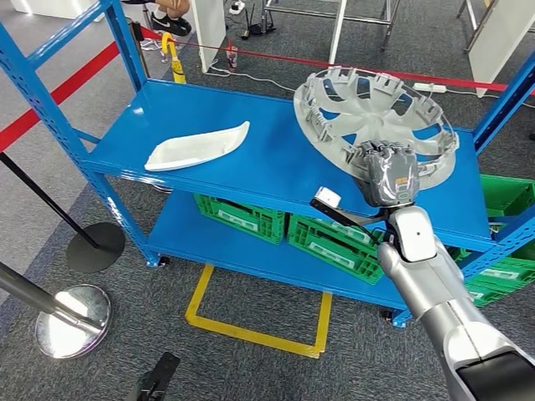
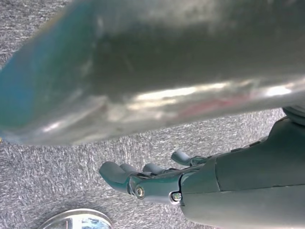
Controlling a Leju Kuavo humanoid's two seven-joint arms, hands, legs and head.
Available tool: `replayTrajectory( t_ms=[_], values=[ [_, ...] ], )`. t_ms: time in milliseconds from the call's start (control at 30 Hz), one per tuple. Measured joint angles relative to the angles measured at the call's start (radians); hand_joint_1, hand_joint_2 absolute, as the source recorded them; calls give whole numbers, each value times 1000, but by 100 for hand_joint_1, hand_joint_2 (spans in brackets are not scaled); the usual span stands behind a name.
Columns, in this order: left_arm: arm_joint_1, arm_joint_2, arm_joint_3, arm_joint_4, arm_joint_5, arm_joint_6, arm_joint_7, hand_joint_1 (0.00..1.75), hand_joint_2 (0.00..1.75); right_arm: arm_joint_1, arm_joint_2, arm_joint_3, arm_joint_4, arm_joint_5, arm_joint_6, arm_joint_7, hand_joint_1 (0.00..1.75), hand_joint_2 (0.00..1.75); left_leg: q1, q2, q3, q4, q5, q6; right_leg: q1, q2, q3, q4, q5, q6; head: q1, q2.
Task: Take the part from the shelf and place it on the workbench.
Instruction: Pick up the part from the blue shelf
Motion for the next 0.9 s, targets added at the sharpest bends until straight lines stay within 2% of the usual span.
replayTrajectory(
  t_ms=[900],
  values=[
    [-1,0,0,0,-11,7,20,0,0,0,0,10,12,26,4,0,175,175,0,0,0,0,0,0,0,0,0,0,0,0,0,0]
  ],
)
